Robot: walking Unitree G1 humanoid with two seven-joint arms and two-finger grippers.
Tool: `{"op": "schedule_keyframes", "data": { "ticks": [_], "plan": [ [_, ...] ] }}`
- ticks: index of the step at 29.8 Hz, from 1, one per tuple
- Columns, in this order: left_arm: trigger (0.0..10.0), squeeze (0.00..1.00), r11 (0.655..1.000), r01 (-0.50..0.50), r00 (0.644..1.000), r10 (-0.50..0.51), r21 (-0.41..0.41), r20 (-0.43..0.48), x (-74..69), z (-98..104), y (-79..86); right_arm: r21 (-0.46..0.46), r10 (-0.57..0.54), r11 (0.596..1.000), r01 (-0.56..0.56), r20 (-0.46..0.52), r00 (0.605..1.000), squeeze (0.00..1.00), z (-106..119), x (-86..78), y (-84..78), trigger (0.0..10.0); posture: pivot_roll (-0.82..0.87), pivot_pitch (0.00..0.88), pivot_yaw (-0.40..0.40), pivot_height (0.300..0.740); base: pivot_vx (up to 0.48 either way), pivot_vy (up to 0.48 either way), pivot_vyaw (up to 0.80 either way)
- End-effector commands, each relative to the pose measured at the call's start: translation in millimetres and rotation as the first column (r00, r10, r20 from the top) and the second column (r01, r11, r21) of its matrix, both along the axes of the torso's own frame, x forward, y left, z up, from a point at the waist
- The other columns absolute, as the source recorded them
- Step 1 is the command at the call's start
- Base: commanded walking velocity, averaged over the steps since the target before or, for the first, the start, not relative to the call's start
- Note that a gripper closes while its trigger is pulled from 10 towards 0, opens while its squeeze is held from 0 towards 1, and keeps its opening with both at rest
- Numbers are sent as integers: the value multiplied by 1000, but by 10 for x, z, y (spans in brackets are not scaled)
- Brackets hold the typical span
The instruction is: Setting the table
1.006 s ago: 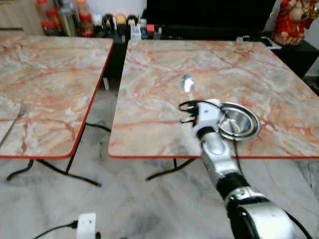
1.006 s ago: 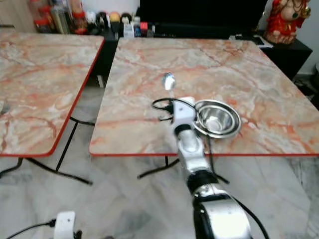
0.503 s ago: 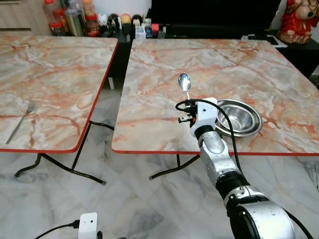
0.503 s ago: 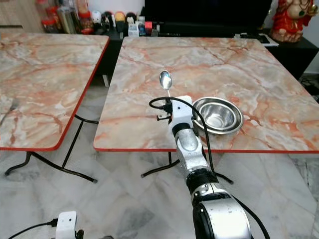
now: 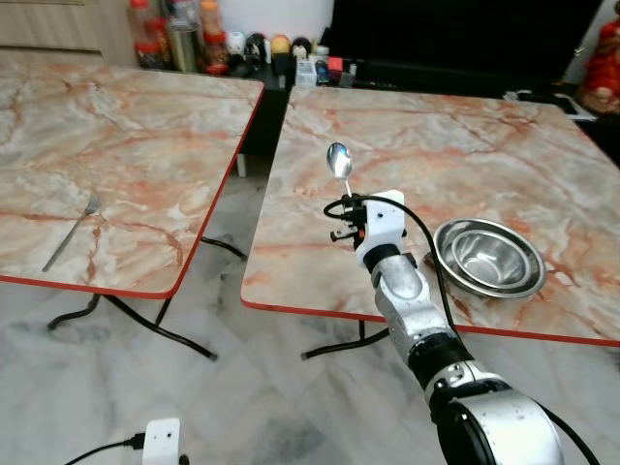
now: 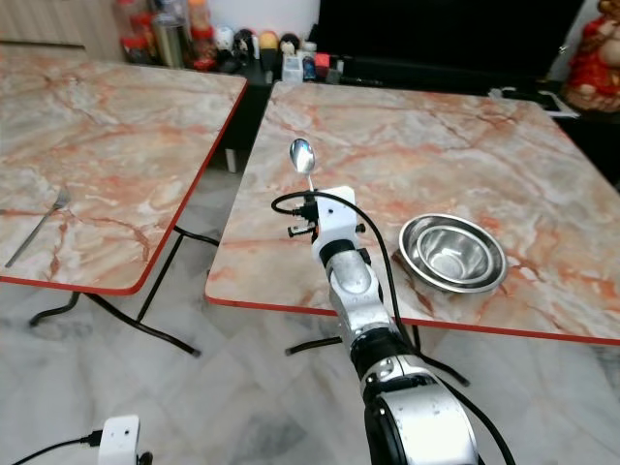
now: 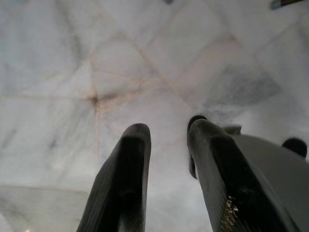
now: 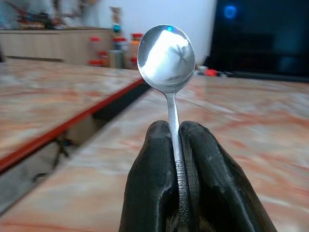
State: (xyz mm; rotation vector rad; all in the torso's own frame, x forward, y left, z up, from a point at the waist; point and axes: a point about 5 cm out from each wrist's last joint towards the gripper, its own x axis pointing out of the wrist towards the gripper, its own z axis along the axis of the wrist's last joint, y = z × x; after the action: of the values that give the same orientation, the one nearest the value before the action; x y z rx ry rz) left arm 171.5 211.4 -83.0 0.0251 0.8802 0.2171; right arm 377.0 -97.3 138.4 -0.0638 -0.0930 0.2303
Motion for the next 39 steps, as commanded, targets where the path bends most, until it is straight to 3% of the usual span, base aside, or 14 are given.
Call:
{"op": "schedule_keyframes", "data": {
  "ticks": [1, 28, 39],
  "plan": [
    [10000, 0, 1000, 9, 1000, -10, -18, -16, -20, -26, -73, 6, -20, 1000, 20, 24, 1000, 0, 60, 22, -68, 10000, 97, 77, -42, 715, 326, 0, 0],
    [10000, 0, 1000, -5, 1000, 5, -8, 7, -12, -11, -50, 19, -23, 1000, 23, 8, 1000, 0, 29, 14, -65, 10000, 104, 91, -44, 715, 49, -36, 0],
    [10000, 0, 1000, -4, 1000, 4, -4, 0, -24, -18, -51, 12, -18, 1000, 18, 5, 1000, 0, 16, 7, -49, 10000, 104, 93, -46, 715, 0, -259, 0]
  ]
}}
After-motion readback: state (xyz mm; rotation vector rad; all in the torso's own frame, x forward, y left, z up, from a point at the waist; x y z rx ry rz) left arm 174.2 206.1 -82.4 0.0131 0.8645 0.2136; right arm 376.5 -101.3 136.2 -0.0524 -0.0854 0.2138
